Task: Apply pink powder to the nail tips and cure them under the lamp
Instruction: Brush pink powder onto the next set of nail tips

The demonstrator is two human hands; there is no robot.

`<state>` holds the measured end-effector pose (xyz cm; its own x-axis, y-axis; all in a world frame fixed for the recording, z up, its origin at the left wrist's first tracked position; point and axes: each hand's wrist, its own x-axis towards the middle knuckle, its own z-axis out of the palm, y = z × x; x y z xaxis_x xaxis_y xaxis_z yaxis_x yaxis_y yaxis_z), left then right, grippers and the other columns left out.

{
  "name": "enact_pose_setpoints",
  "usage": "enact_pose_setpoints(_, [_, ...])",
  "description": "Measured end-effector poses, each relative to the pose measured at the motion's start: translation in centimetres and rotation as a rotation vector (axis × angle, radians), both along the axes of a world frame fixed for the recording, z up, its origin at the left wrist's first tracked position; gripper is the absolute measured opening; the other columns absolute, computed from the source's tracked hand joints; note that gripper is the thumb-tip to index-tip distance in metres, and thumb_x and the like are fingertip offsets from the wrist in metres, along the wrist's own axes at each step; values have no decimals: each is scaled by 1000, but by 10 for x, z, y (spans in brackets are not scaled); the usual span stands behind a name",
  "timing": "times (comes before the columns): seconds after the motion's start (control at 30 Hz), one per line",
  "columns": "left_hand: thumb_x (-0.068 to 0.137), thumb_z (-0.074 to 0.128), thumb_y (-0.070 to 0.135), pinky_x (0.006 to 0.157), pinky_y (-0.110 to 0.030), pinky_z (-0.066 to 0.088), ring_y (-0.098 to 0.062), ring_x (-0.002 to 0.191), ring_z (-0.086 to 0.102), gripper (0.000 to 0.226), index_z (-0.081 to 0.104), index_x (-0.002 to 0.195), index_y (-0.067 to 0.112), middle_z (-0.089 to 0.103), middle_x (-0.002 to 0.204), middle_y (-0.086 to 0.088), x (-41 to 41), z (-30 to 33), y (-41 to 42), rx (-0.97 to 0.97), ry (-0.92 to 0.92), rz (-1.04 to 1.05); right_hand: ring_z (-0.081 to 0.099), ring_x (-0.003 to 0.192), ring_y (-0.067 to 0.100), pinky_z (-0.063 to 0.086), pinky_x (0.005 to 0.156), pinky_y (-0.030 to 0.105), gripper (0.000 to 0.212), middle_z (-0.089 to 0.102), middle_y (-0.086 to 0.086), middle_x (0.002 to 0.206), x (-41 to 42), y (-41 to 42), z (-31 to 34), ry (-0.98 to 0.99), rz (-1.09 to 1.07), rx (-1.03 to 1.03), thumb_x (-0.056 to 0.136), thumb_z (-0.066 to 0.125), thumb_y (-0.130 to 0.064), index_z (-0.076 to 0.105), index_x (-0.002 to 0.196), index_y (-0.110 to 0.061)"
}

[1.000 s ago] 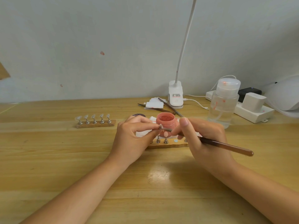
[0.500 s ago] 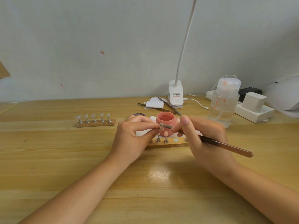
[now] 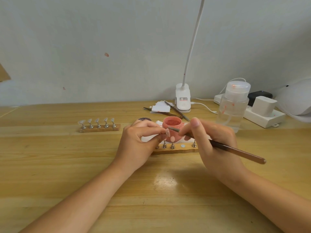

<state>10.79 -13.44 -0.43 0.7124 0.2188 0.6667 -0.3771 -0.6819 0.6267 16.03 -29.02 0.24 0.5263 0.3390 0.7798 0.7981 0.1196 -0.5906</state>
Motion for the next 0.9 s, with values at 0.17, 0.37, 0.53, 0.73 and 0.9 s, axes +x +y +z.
enact_pose_setpoints(0.17, [72,72,7,78,-16,40,-7,82,55,20,71,87,20,66,77,10,-2,1,-1,-9,14,-13,60,53,2,44,53,14,51,62,-12,58,1,-3,-3,82,30,27,89,39,-33,66,59,-1])
enact_pose_setpoints(0.37, [72,73,6,78,-16,40,-10,84,56,12,74,83,12,68,78,-1,-4,3,-2,-2,54,-18,59,58,-2,42,55,11,45,60,-19,62,0,-3,-1,22,6,-46,90,40,-31,64,59,-8])
enact_pose_setpoints(0.53, [72,73,4,77,-15,40,-7,82,54,19,72,86,18,66,77,5,-4,3,-2,-19,44,-23,62,66,-3,44,61,10,45,63,-16,73,1,-1,0,-26,-9,-52,92,39,-25,67,64,-2])
enact_pose_setpoints(0.73, [71,73,3,78,-5,35,0,84,54,26,69,77,28,62,78,14,-3,3,0,-62,17,18,57,50,2,40,51,10,46,60,-11,52,1,-6,-2,56,-2,-15,90,44,-33,65,57,-9])
enact_pose_setpoints(0.9, [70,73,4,73,-4,38,2,81,55,18,70,77,21,58,80,10,-3,3,-1,-84,-3,17,61,60,-2,42,56,10,22,62,-21,61,-3,-4,2,35,-34,46,88,49,-31,62,72,-26])
